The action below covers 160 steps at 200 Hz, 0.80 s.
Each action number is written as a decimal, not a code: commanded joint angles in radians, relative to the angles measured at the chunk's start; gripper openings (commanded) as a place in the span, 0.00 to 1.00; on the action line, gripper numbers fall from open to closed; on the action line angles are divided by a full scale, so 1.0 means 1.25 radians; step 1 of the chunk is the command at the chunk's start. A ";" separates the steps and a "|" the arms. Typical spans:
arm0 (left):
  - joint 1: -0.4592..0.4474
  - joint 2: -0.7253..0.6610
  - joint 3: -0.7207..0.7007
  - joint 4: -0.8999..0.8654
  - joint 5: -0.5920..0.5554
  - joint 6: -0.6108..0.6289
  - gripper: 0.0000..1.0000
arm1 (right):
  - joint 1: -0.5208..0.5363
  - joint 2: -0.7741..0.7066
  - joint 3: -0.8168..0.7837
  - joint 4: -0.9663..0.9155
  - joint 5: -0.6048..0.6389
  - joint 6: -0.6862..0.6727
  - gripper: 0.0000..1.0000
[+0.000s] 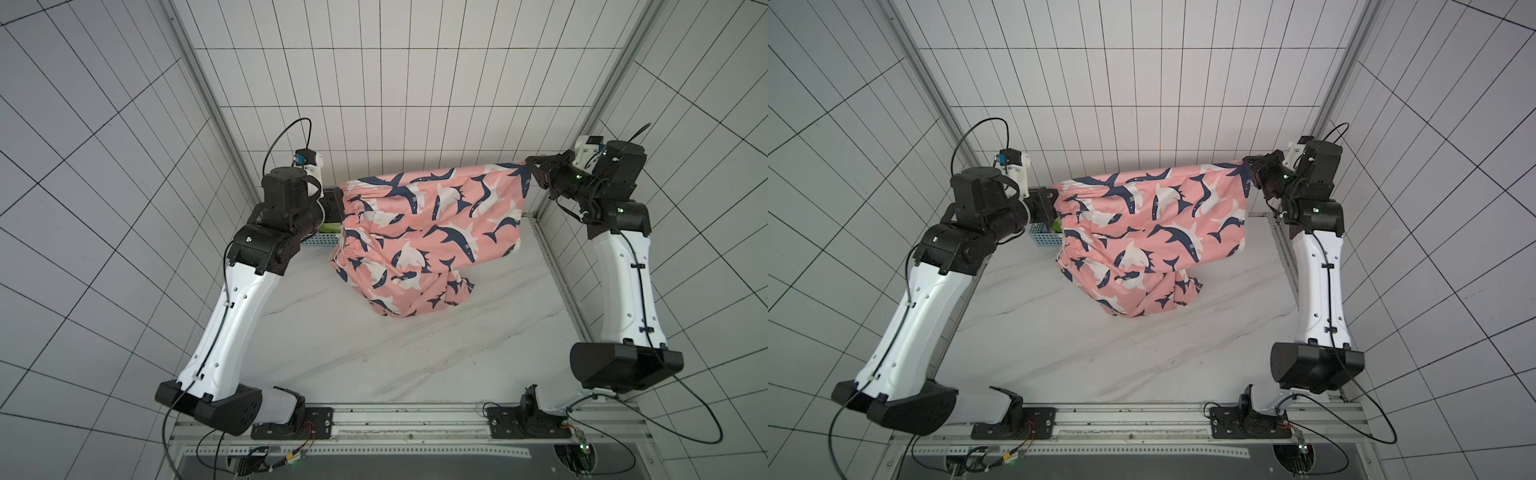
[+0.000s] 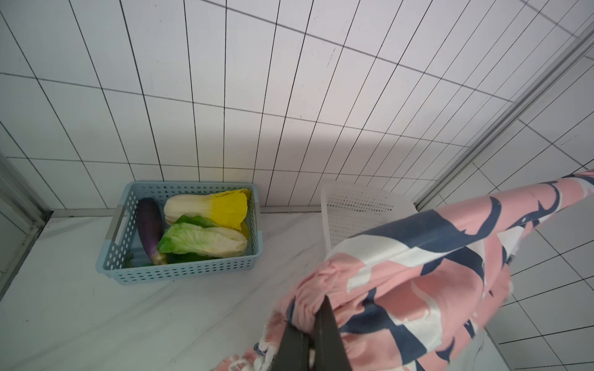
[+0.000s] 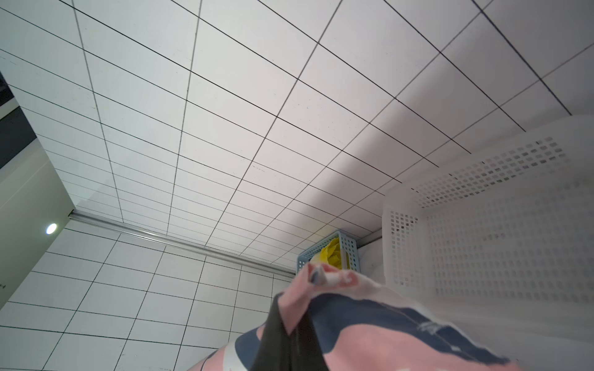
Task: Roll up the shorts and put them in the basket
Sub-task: Flatten out the shorts at the center of the board.
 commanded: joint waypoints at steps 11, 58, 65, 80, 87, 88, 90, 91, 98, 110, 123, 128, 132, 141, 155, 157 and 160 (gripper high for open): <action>0.032 -0.091 0.042 0.058 -0.015 0.017 0.00 | -0.031 -0.106 0.088 0.058 0.073 -0.030 0.00; 0.027 -0.341 -0.326 0.088 0.175 -0.033 0.00 | -0.046 -0.450 -0.419 0.076 0.136 -0.120 0.00; 0.026 -0.380 -0.394 0.073 0.188 -0.045 0.00 | -0.051 -0.502 -0.509 0.066 0.138 -0.135 0.00; 0.017 -0.451 -0.528 0.058 0.191 -0.093 0.00 | -0.041 -0.604 -0.672 0.020 0.179 -0.162 0.00; 0.013 -0.472 -0.590 0.058 0.202 -0.124 0.00 | -0.038 -0.633 -0.733 -0.004 0.194 -0.174 0.00; 0.012 -0.475 -0.599 0.058 0.205 -0.128 0.00 | -0.038 -0.640 -0.741 -0.007 0.197 -0.175 0.00; 0.012 -0.480 -0.615 0.058 0.210 -0.137 0.00 | -0.037 -0.650 -0.755 -0.012 0.200 -0.175 0.00; 0.011 -0.482 -0.623 0.058 0.211 -0.142 0.00 | -0.037 -0.655 -0.765 -0.015 0.202 -0.175 0.00; 0.005 -0.495 -0.676 0.060 0.230 -0.178 0.00 | -0.039 -0.687 -0.818 -0.025 0.216 -0.161 0.00; -0.012 -0.513 -0.746 0.065 0.258 -0.232 0.00 | -0.038 -0.728 -0.880 -0.029 0.222 -0.147 0.00; -0.041 -0.535 -0.783 0.048 0.229 -0.259 0.00 | -0.029 -0.738 -0.891 -0.062 0.225 -0.155 0.00; -0.052 -0.544 -0.792 0.038 0.217 -0.266 0.00 | -0.027 -0.739 -0.890 -0.074 0.228 -0.159 0.00; -0.058 -0.550 -0.797 0.031 0.208 -0.272 0.00 | -0.025 -0.742 -0.890 -0.079 0.233 -0.162 0.00; -0.065 -0.558 -0.806 0.014 0.193 -0.286 0.00 | -0.022 -0.744 -0.886 -0.083 0.245 -0.169 0.00; -0.067 -0.559 -0.812 -0.026 0.182 -0.303 0.00 | -0.022 -0.744 -0.867 -0.089 0.273 -0.175 0.00; -0.066 -0.559 -0.813 -0.031 0.179 -0.304 0.00 | -0.022 -0.744 -0.864 -0.089 0.276 -0.178 0.00; -0.067 -0.559 -0.813 -0.037 0.177 -0.307 0.00 | -0.021 -0.744 -0.860 -0.089 0.279 -0.179 0.00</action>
